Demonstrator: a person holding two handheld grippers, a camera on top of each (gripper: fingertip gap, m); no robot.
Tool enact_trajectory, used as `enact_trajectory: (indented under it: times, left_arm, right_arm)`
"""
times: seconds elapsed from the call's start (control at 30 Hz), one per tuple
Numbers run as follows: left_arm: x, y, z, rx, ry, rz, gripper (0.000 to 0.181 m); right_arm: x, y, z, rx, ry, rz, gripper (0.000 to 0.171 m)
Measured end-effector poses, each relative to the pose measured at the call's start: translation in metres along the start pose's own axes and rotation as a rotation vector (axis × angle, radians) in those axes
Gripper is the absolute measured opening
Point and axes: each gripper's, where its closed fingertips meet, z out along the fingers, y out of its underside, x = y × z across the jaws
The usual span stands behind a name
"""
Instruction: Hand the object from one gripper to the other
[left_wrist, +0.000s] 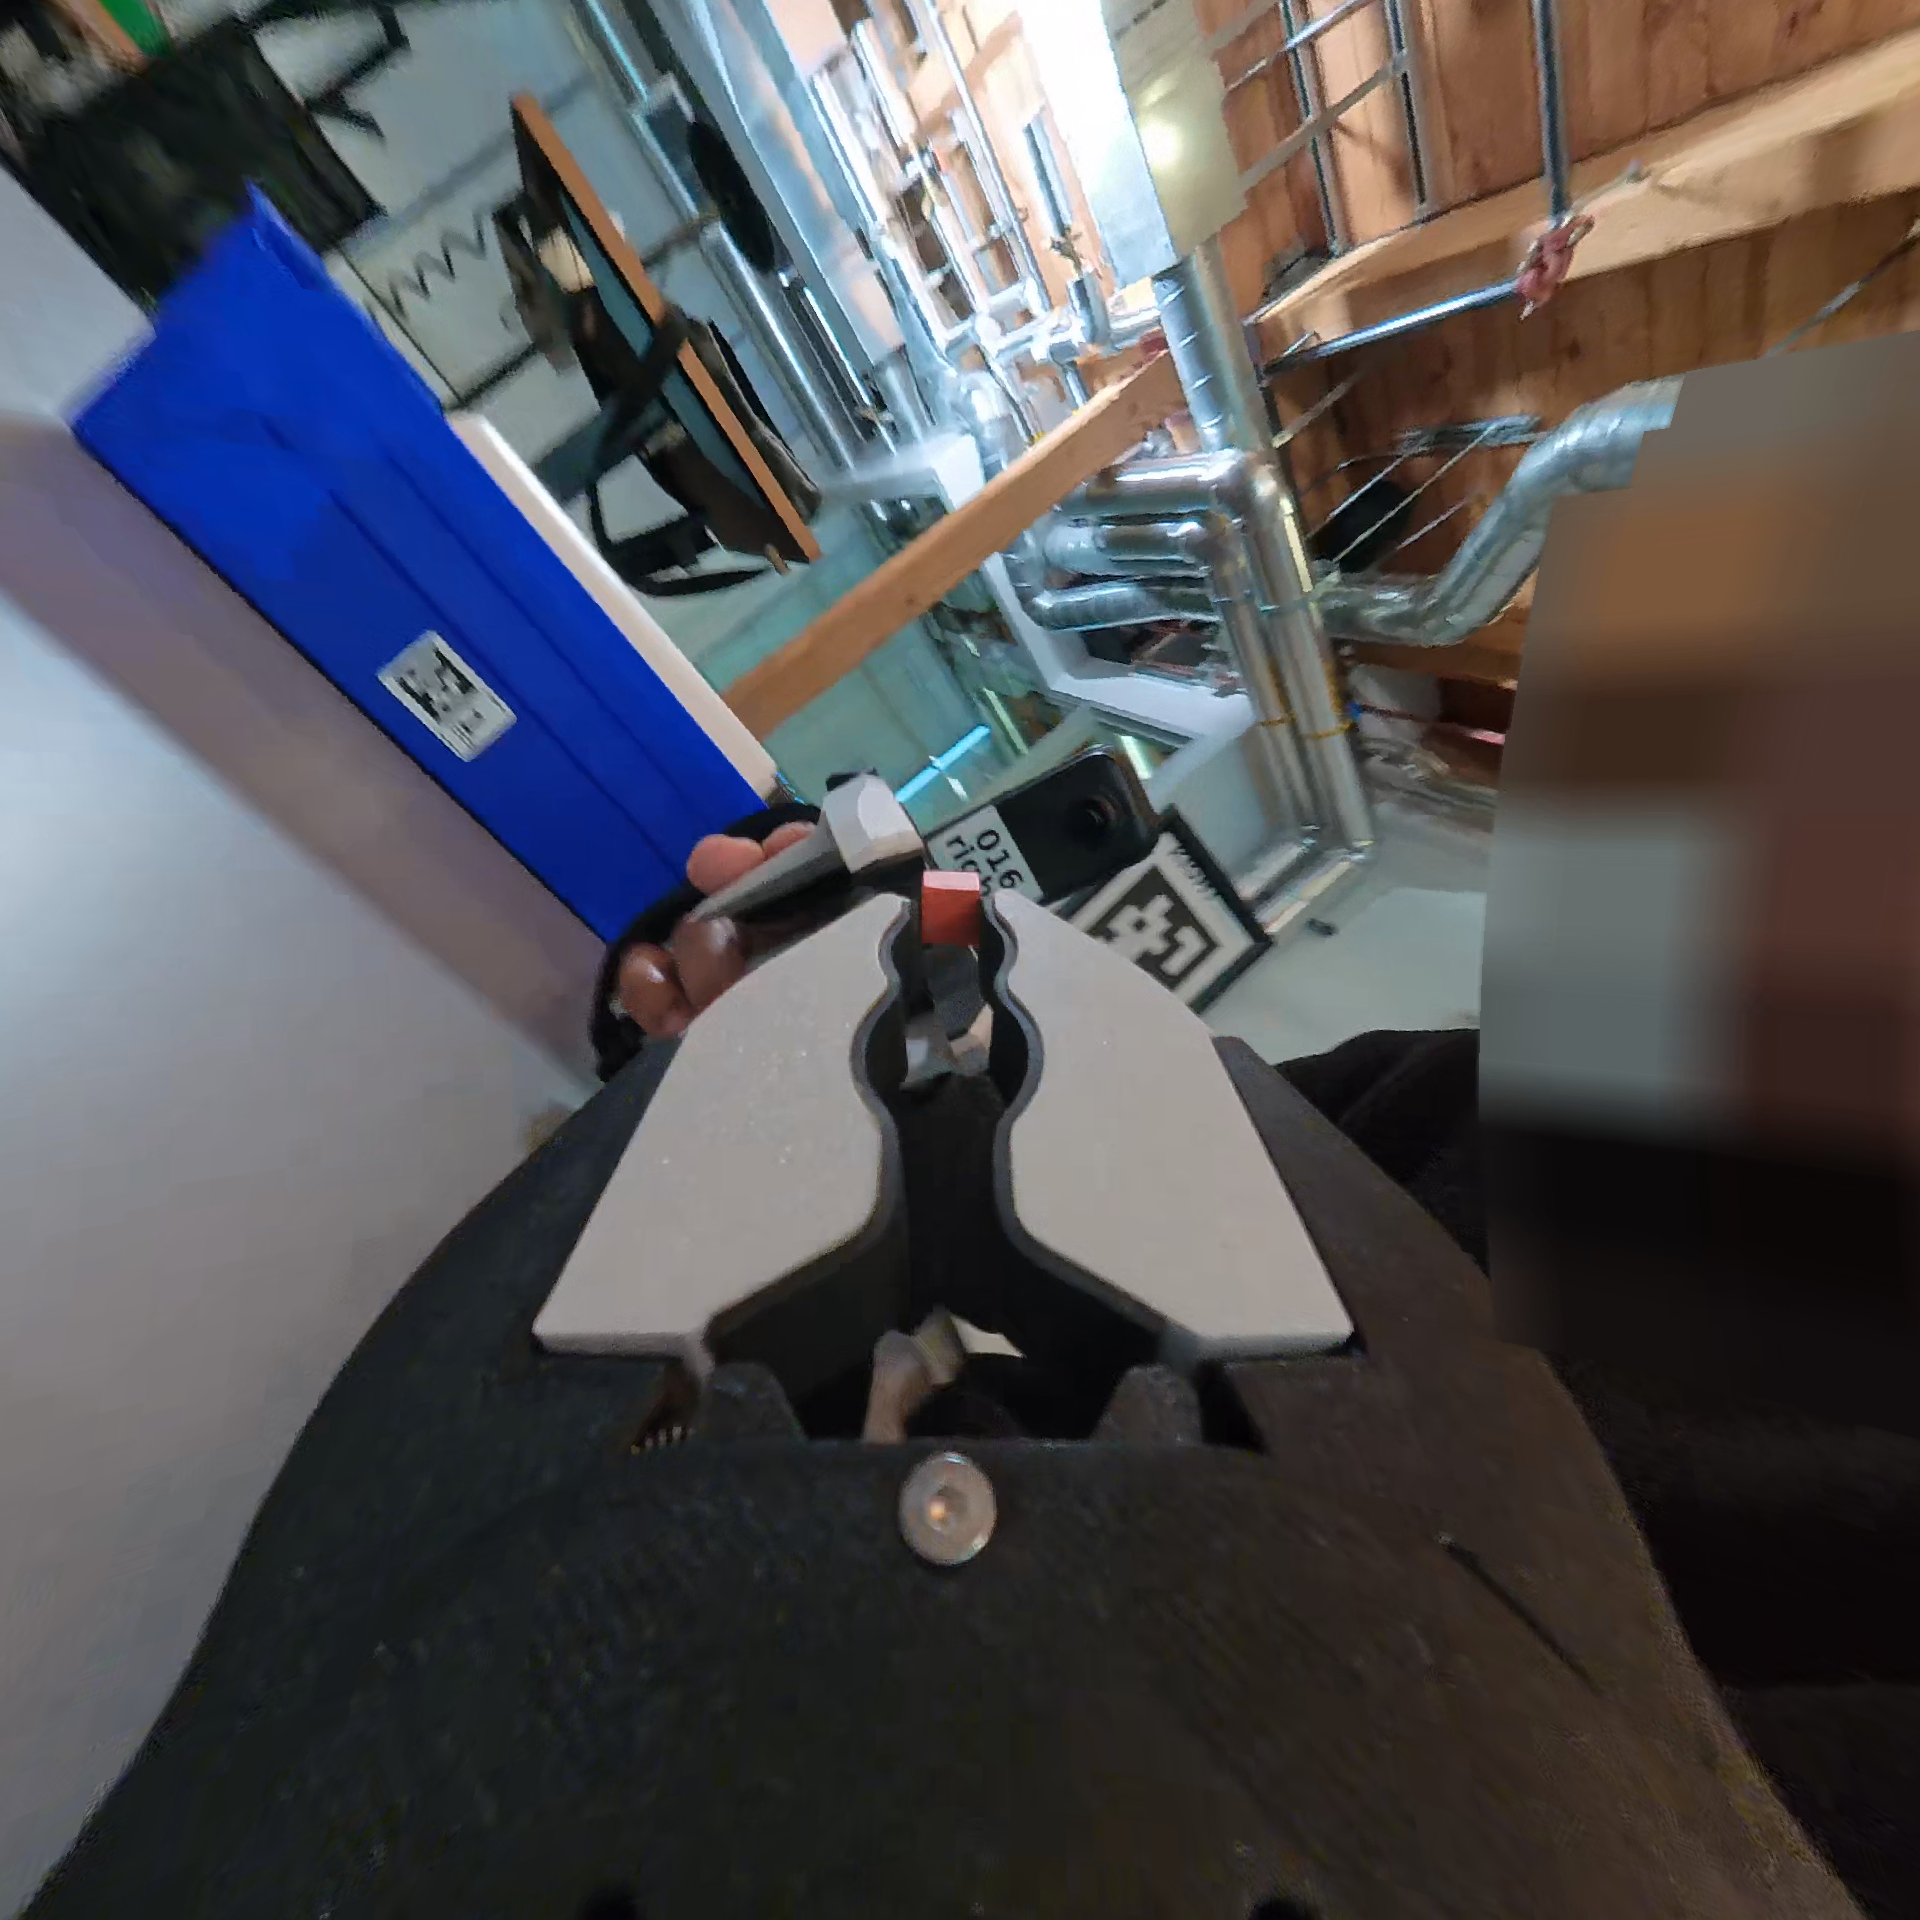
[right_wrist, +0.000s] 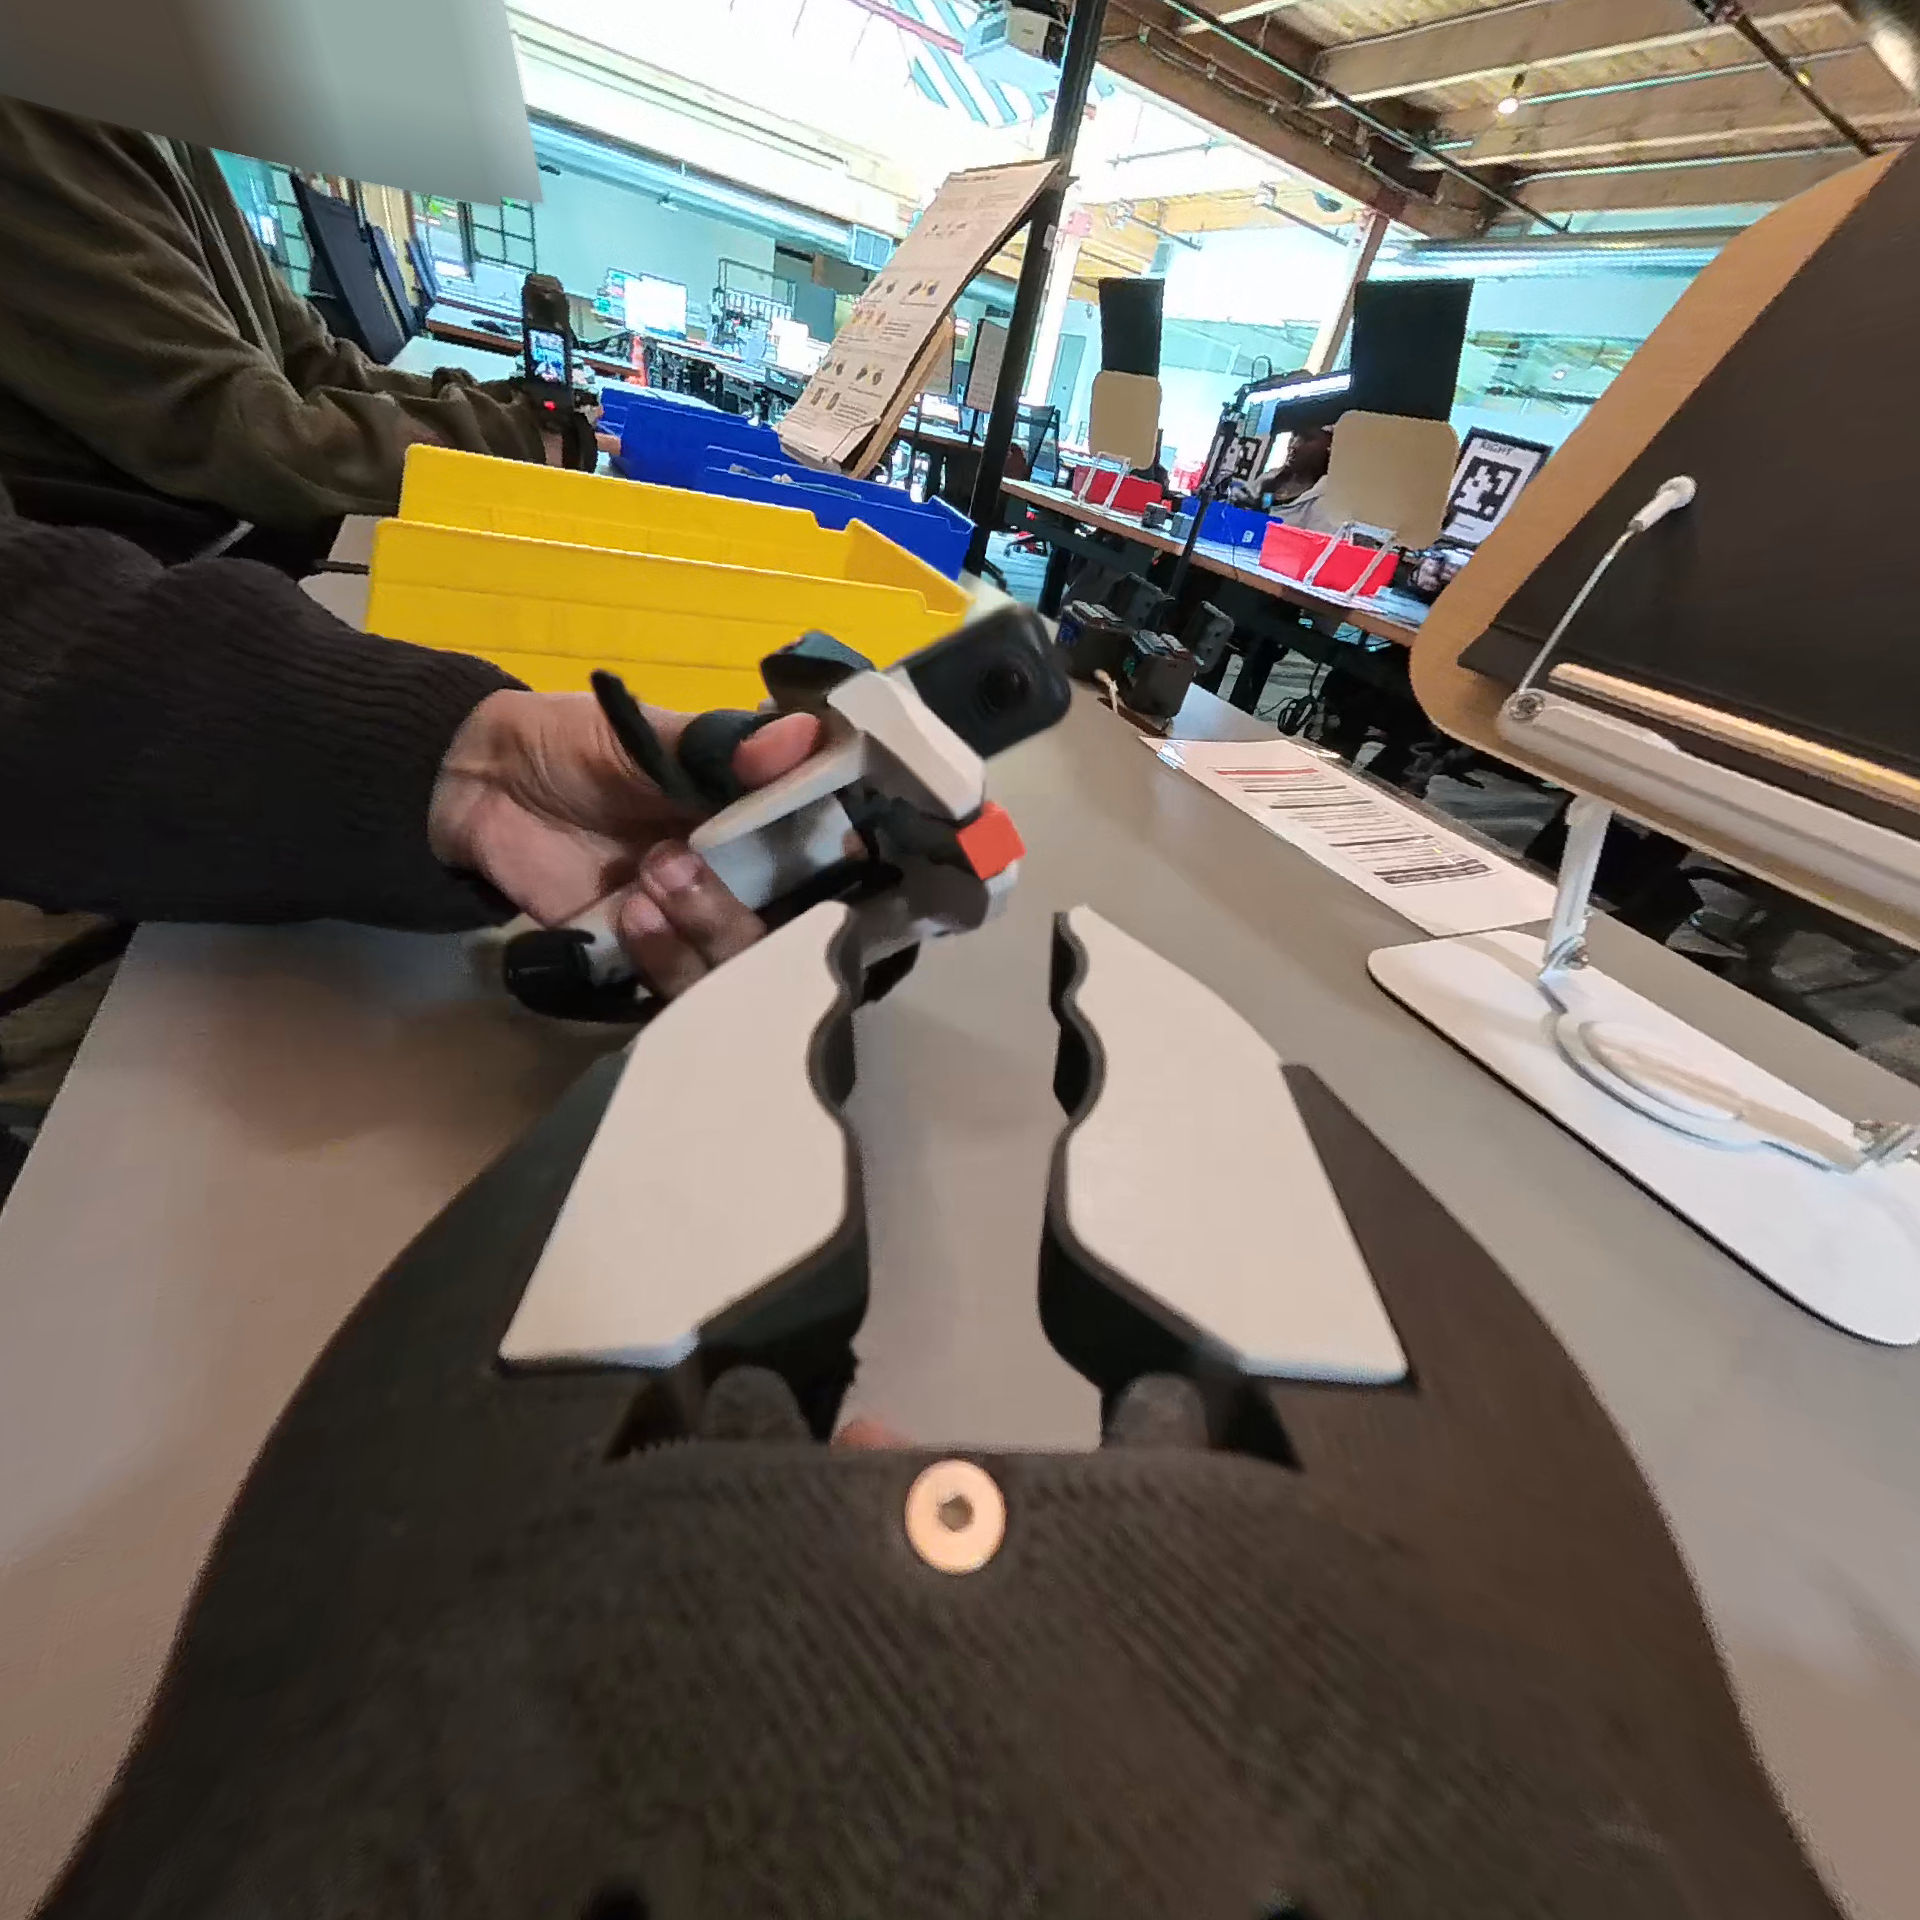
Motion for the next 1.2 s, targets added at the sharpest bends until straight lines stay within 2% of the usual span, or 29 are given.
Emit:
enact_trajectory:
  times: [0.17,0.33,0.47,0.57,0.67,0.77,0.83,1.03,1.2]
  left_arm:
    - [0.002,-0.005,0.000,-0.019,-0.128,0.332,0.012]
    - [0.005,-0.005,0.004,-0.087,-0.274,0.662,0.013]
    - [0.008,-0.005,0.005,-0.163,-0.437,1.030,0.013]
    - [0.007,0.002,0.009,-0.223,-0.484,1.204,0.013]
    - [0.004,0.011,0.013,-0.284,-0.486,1.266,0.013]
    - [0.004,0.016,0.015,-0.304,-0.474,1.291,0.013]
    - [0.005,0.016,0.016,-0.303,-0.466,1.288,0.013]
    - [0.011,0.017,0.018,-0.275,-0.417,1.248,0.012]
    - [0.013,0.021,0.020,-0.281,-0.391,1.232,0.012]
  right_arm:
    - [0.004,0.001,0.000,0.002,0.009,0.060,0.040]
    - [0.008,-0.003,-0.002,0.028,0.011,0.113,0.039]
    - [0.012,-0.005,-0.004,0.050,0.003,0.185,0.039]
    - [0.015,-0.010,-0.007,0.089,-0.012,0.270,0.037]
    - [0.020,-0.022,-0.014,0.188,-0.077,0.505,0.036]
    - [0.025,-0.028,-0.023,0.256,-0.244,0.878,0.032]
    - [0.026,-0.026,-0.026,0.270,-0.320,1.018,0.031]
    - [0.002,-0.014,-0.014,0.116,-0.410,1.028,0.021]
    - [-0.005,-0.014,-0.011,0.097,-0.441,1.034,0.021]
